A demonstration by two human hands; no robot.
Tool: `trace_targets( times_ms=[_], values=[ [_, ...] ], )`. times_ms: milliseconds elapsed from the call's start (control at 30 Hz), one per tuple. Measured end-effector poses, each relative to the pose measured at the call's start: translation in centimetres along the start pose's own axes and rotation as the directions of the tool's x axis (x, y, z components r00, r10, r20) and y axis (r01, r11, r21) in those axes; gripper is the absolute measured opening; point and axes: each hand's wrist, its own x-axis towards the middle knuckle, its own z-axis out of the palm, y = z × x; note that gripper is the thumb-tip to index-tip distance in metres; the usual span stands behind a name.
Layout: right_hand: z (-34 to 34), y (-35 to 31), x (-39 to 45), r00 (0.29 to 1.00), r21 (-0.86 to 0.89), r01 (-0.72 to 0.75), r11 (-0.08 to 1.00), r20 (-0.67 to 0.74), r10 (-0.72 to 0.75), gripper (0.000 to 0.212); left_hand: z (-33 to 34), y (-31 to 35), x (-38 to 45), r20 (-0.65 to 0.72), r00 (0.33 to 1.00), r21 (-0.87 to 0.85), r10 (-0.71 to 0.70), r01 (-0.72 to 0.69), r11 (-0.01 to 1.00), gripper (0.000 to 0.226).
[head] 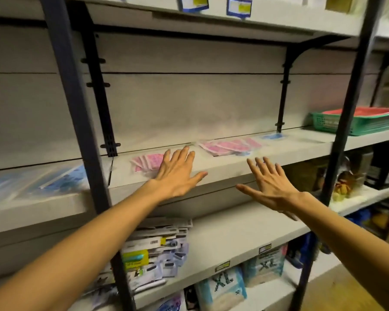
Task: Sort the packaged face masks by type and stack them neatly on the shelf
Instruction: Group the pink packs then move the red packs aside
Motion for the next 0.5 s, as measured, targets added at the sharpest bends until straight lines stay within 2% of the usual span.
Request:
trace_targets(
  times_ms=[100, 267, 500],
  values=[
    [-0.3, 4.5, 4.7, 1.000, -0.002, 0.015, 1.000, -0.011, -0.015, 0.105, 1.1, 0.4, 5.2, -0.050, 0.999, 0.015, -0.018, 0.019, 1.000, 0.076],
    [-0.7, 8.2, 11.9, 0.981, 0.125, -0.135, 0.983, -0.126, 0.150, 0.101, 3.0, 0.9, 10.2, 0.033, 0.997, -0.001, -0.063, 0.063, 0.998, 0.069],
    [-0.4, 10.7, 18.0, 0.994, 0.105, -0.079, 0.991, -0.064, 0.086, 0.093, 4.3, 2.2, 14.7, 0.137, 0.980, -0.040, -0.145, 0.152, 0.988, 0.075]
  ],
)
